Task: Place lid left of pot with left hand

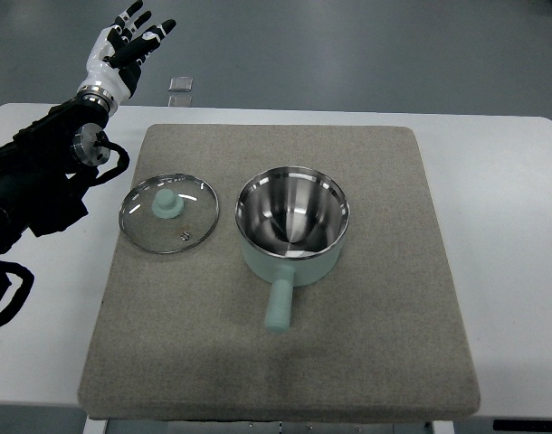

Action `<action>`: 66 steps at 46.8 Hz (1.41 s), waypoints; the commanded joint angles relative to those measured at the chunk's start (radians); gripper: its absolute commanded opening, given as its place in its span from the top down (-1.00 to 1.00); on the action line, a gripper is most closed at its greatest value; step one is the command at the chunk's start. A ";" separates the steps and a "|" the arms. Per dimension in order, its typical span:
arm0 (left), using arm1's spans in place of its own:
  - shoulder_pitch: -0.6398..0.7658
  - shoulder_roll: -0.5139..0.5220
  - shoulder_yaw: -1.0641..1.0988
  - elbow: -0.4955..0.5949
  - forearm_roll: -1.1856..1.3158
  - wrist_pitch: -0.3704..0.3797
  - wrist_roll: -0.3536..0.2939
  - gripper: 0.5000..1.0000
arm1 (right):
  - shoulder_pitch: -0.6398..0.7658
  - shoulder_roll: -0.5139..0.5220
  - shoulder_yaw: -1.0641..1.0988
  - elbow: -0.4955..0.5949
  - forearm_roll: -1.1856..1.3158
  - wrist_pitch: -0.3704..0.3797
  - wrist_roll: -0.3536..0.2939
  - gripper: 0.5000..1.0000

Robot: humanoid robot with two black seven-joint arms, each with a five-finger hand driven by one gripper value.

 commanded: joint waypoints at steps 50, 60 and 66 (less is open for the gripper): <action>0.001 -0.071 -0.209 0.001 0.008 -0.037 -0.022 -0.98 | 0.000 0.000 0.000 0.000 0.000 0.000 0.000 -0.69; 0.019 -0.073 -0.208 0.001 0.012 -0.041 -0.022 -0.98 | 0.001 0.000 0.003 0.000 0.000 0.002 0.000 -0.69; 0.031 -0.071 -0.208 0.010 0.012 -0.043 -0.022 -0.98 | 0.001 0.000 0.002 0.001 0.001 0.002 0.000 -0.69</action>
